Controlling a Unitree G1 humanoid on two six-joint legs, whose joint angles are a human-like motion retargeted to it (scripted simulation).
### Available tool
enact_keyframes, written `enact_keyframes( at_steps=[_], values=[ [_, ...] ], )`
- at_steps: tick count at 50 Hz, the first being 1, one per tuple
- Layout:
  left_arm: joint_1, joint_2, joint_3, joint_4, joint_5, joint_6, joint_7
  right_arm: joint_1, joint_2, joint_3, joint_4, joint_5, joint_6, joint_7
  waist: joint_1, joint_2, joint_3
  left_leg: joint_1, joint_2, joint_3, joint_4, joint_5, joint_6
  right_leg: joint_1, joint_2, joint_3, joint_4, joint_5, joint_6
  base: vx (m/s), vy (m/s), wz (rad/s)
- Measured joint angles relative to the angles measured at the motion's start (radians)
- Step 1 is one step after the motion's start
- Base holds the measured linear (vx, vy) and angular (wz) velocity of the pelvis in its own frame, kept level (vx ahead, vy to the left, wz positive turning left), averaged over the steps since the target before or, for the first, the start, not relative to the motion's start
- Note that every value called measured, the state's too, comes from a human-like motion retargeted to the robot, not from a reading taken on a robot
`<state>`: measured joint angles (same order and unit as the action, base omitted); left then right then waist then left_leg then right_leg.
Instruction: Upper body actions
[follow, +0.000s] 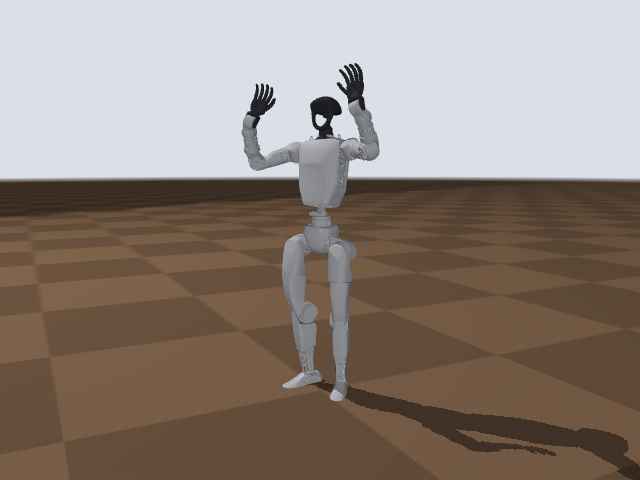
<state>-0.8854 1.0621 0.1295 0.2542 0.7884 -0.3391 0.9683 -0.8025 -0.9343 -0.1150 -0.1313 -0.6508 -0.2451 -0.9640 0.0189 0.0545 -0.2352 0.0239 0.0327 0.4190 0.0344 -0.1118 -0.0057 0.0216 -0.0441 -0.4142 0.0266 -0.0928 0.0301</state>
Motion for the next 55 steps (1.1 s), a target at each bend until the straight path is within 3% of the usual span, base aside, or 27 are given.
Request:
enact_keyframes(
  at_steps=[5,9,20,25,28,32,35,37,43,47,51,55],
  values=[
    [-0.032,0.010,-0.049,-0.059,0.103,0.037,0.023,-0.028,-0.046,0.035,-0.073,-0.135,0.024,0.000,0.000,0.001,-0.001,0.001,0.000,0.001,0.000,0.000,0.000,0.001,0.000,0.001,0.000,0.000,0.000,0.00,0.00,0.00],
    [-0.027,-0.039,-0.025,-0.037,0.005,0.054,0.002,-0.006,-0.022,-0.007,-0.057,-0.155,0.069,-0.017,0.002,-0.001,0.004,0.003,0.000,0.000,0.000,0.001,0.000,0.003,0.000,0.000,0.000,0.000,0.000,0.00,0.00,0.00],
    [0.060,-0.106,0.115,0.097,-0.443,0.131,-0.090,0.108,0.149,-0.177,0.119,0.264,0.023,0.101,0.006,-0.007,0.019,0.002,0.001,-0.005,0.002,0.003,0.000,0.006,0.000,-0.003,0.000,0.001,-0.001,0.00,0.00,0.00],
    [0.238,-0.049,0.264,-0.056,-0.436,0.074,-0.118,0.265,0.164,-0.280,-0.020,0.397,-0.115,0.200,0.000,-0.011,0.050,0.002,0.000,-0.003,0.001,0.005,0.000,0.004,-0.001,-0.001,0.000,0.004,-0.002,-0.03,-0.04,-0.01],
    [0.423,-0.025,0.396,-0.177,-0.312,0.016,0.012,0.417,0.158,-0.357,-0.110,0.304,-0.231,0.153,0.002,-0.013,0.070,0.004,0.000,0.002,0.000,0.005,-0.001,0.002,-0.001,0.003,0.000,0.006,-0.002,0.00,0.00,0.00],
    [0.729,-0.081,0.587,-0.355,-0.138,-0.044,0.146,0.665,0.180,-0.448,-0.214,0.071,-0.271,0.021,0.007,-0.015,0.097,0.006,0.001,0.006,-0.001,0.005,-0.002,0.000,-0.001,0.007,0.000,0.008,-0.002,0.00,-0.03,-0.02],
    [0.923,-0.204,0.646,-0.443,-0.068,-0.056,0.154,0.813,0.254,-0.450,-0.227,-0.106,-0.273,-0.008,0.007,-0.017,0.118,0.011,0.002,0.006,-0.002,0.006,-0.002,0.003,-0.001,0.007,0.001,0.009,-0.002,0.00,0.00,0.00],
    [1.015,-0.322,0.613,-0.452,-0.077,-0.046,0.159,0.876,0.332,-0.391,-0.172,-0.165,-0.284,0.014,0.005,-0.016,0.131,0.016,0.003,0.007,-0.003,0.006,-0.002,0.008,0.001,0.008,0.001,0.009,-0.002,0.00,0.00,0.00],
    [1.096,-0.687,0.373,-0.168,-0.167,0.010,0.111,0.969,0.547,-0.166,0.170,-0.202,-0.285,0.244,-0.009,-0.016,0.178,0.039,0.002,0.007,-0.003,0.010,-0.001,0.032,0.001,0.007,0.001,0.012,-0.004,-0.02,-0.01,0.00],
    [1.071,-0.812,0.273,0.187,-0.267,0.019,0.060,0.982,0.580,-0.075,0.475,-0.254,-0.256,0.372,-0.001,-0.015,0.205,0.051,0.001,0.009,-0.002,0.012,0.000,0.043,-0.002,0.009,0.001,0.015,-0.005,-0.01,0.00,-0.01],
    [1.033,-0.806,0.219,0.548,-0.409,0.023,-0.206,0.958,0.584,0.002,0.785,-0.370,-0.173,0.472,0.007,-0.017,0.220,0.052,-0.002,0.008,-0.002,0.016,0.002,0.046,-0.004,0.007,0.001,0.018,-0.006,-0.01,0.00,0.00],
    [0.999,-0.799,0.176,0.839,-0.510,0.140,-0.537,0.907,0.629,0.046,1.134,-0.422,-0.013,0.532,0.014,-0.016,0.215,0.045,-0.002,0.004,-0.001,0.019,0.002,0.041,-0.005,0.004,0.000,0.021,-0.006,0.00,0.00,0.00]
  ],
)
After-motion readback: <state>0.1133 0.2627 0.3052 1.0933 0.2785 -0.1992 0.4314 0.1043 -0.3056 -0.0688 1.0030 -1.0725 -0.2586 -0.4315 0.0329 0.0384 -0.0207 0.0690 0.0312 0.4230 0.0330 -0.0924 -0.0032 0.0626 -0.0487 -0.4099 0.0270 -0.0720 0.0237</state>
